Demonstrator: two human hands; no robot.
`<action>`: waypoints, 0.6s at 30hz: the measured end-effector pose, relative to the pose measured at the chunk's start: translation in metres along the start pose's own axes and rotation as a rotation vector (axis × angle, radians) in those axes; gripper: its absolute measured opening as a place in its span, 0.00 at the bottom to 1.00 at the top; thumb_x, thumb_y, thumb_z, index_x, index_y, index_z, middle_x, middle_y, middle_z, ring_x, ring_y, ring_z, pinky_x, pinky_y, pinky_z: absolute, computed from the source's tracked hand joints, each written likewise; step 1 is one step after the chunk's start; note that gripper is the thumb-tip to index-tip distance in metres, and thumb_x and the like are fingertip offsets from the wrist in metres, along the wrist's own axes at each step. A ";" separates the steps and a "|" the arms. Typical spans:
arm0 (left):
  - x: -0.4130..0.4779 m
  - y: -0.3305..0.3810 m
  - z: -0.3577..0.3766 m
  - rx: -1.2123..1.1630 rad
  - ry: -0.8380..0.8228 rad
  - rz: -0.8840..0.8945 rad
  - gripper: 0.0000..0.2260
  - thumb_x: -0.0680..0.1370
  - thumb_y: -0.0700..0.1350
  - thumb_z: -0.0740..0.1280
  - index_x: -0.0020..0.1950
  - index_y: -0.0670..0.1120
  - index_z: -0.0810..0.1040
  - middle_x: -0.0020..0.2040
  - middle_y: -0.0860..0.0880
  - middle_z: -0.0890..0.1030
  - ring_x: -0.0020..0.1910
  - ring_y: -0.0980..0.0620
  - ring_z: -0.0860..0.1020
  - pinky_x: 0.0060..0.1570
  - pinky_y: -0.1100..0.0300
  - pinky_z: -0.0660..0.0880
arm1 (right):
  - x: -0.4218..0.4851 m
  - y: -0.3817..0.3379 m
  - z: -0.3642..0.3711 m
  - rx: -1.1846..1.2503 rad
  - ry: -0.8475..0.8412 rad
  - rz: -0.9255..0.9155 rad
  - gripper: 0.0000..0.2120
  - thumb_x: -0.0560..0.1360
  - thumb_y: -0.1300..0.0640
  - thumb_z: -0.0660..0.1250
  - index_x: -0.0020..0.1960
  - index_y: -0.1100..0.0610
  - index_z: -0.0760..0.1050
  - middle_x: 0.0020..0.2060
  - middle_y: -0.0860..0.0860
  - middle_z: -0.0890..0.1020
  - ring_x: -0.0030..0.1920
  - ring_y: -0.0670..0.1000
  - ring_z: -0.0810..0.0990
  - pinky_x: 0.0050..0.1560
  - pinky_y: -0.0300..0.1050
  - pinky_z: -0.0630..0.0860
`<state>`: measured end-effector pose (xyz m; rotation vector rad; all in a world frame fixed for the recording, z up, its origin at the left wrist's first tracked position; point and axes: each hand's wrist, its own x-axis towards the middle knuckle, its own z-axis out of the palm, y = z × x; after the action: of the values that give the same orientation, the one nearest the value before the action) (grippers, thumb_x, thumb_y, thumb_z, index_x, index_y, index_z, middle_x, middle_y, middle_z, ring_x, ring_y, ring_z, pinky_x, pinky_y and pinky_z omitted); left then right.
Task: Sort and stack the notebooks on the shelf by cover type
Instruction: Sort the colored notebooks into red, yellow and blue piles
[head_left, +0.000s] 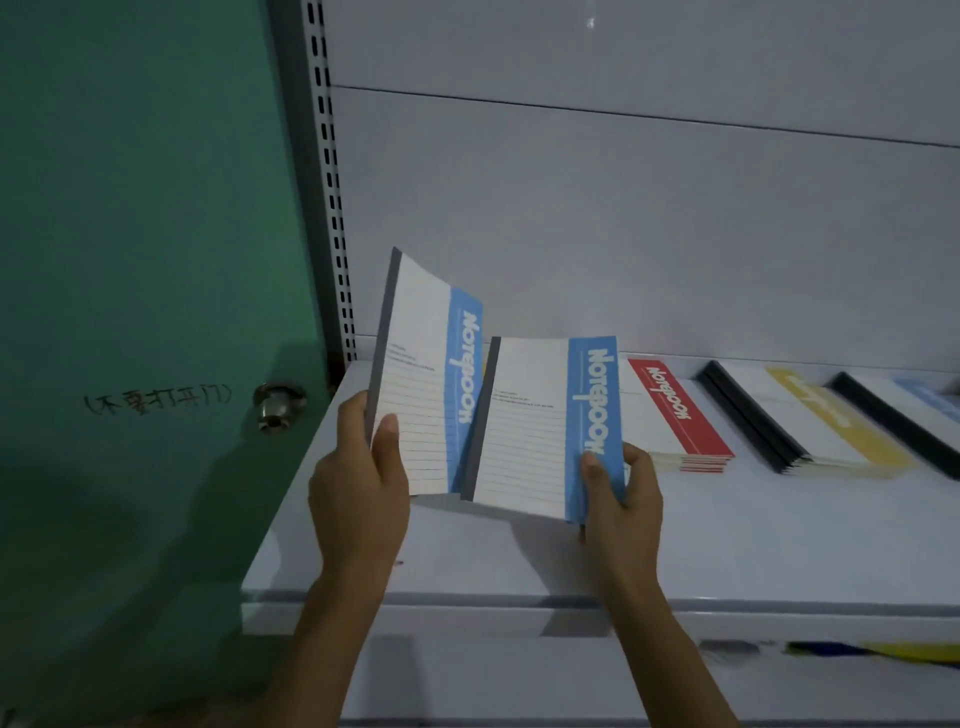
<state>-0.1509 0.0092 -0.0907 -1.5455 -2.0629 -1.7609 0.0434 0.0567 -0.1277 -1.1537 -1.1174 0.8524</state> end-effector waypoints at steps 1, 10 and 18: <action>-0.010 0.010 0.001 -0.073 0.010 -0.010 0.18 0.80 0.52 0.55 0.66 0.46 0.69 0.53 0.51 0.80 0.44 0.54 0.78 0.36 0.67 0.77 | -0.006 -0.003 -0.015 0.020 0.024 0.007 0.07 0.76 0.50 0.66 0.52 0.45 0.69 0.48 0.45 0.81 0.44 0.45 0.83 0.34 0.36 0.79; -0.124 0.130 0.076 -0.447 -0.173 -0.026 0.15 0.79 0.49 0.59 0.66 0.50 0.70 0.50 0.66 0.76 0.44 0.70 0.78 0.38 0.75 0.74 | -0.047 -0.031 -0.203 0.002 0.357 -0.066 0.05 0.77 0.51 0.65 0.49 0.42 0.70 0.45 0.46 0.80 0.38 0.38 0.80 0.29 0.35 0.75; -0.241 0.222 0.142 -0.636 -0.463 -0.077 0.11 0.81 0.46 0.60 0.63 0.51 0.71 0.48 0.57 0.80 0.41 0.65 0.77 0.38 0.74 0.71 | -0.088 -0.035 -0.342 -0.105 0.475 -0.076 0.03 0.78 0.50 0.61 0.49 0.44 0.68 0.46 0.45 0.79 0.40 0.39 0.81 0.33 0.37 0.78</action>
<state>0.1967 -0.0668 -0.1168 -2.2401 -1.8162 -2.4463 0.3506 -0.1220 -0.1237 -1.3072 -0.8116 0.4297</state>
